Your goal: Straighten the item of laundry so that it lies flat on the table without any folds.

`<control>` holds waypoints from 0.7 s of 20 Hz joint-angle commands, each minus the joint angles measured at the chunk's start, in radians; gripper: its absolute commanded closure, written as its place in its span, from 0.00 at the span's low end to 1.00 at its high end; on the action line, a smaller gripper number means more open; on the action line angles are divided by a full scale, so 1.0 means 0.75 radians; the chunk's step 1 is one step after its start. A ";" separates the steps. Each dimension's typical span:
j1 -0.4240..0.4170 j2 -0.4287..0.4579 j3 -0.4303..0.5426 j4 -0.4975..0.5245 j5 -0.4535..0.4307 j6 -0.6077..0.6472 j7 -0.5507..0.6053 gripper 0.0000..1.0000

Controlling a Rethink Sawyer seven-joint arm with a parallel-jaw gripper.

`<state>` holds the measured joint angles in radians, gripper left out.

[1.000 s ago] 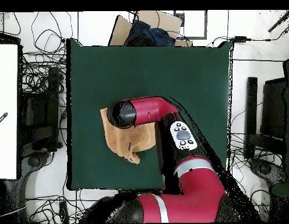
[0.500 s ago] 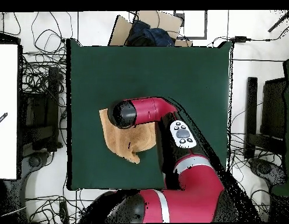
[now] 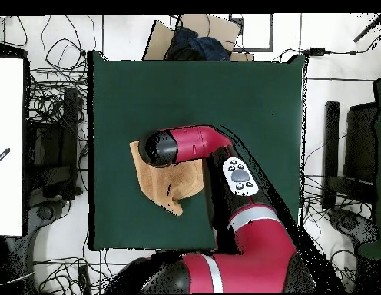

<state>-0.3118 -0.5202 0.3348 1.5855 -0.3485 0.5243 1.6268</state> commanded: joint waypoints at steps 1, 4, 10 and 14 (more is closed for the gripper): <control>0.003 0.002 0.116 -0.045 0.024 0.037 0.008 1.00; 0.006 0.025 0.113 -0.073 0.016 0.053 -0.008 1.00; 0.022 0.061 0.101 -0.126 0.012 0.090 -0.018 1.00; 0.033 0.080 0.090 -0.162 0.019 0.105 -0.003 1.00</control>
<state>-0.3094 -0.4882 0.3358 1.5356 -0.3487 0.5247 1.6268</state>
